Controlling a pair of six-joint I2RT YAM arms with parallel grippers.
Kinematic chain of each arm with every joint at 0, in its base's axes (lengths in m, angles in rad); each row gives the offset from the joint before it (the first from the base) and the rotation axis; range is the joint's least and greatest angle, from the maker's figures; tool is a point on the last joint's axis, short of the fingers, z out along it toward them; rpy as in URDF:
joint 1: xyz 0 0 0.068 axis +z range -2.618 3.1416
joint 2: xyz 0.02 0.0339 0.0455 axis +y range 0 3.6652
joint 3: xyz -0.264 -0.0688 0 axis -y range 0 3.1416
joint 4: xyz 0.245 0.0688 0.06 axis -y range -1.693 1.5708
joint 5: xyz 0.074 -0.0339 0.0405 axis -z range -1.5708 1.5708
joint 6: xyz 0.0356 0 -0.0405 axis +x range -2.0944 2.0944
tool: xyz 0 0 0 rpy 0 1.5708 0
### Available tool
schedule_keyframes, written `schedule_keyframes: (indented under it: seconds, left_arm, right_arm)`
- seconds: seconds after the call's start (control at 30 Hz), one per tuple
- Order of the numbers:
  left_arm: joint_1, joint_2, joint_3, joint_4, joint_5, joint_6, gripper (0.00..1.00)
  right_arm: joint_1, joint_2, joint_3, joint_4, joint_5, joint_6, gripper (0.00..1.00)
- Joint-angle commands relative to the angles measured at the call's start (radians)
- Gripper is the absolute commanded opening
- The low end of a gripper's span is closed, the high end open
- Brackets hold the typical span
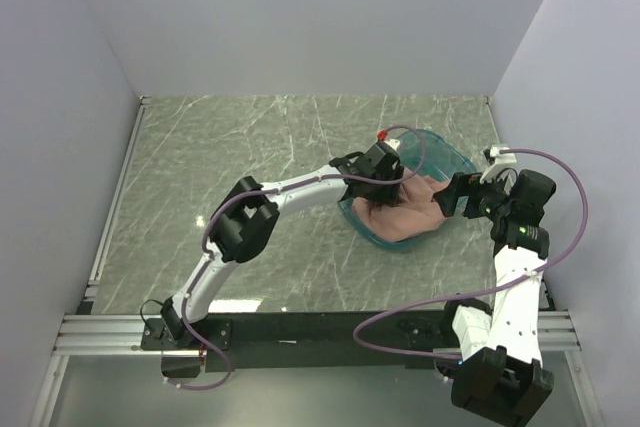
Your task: Fold and stack the t-shirts
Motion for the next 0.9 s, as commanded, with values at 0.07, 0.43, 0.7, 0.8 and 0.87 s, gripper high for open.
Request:
schedule_keyframes:
  seconds: [0.07, 0.43, 0.7, 0.8, 0.87]
  left_arm:
    - [-0.017, -0.011, 0.039, 0.019, 0.007, 0.045, 0.21]
    - [-0.015, -0.378, -0.024, 0.128, -0.143, 0.143, 0.00]
    - [-0.015, -0.594, 0.081, 0.123, -0.298, 0.252, 0.00]
    - [-0.015, -0.637, 0.195, 0.117, -0.353, 0.307, 0.00]
    - [-0.015, -0.650, 0.249, 0.112, -0.367, 0.335, 0.00]
  right_arm:
    - [-0.008, -0.022, 0.014, 0.014, -0.028, -0.001, 1.00]
    - [-0.037, -0.078, 0.000, 0.011, -0.046, 0.001, 1.00]
    - [-0.044, -0.091, -0.001, 0.014, -0.048, 0.004, 1.00]
    - [-0.046, -0.097, -0.003, 0.015, -0.048, 0.005, 1.00]
    - [-0.046, -0.095, -0.001, 0.015, -0.051, 0.007, 1.00]
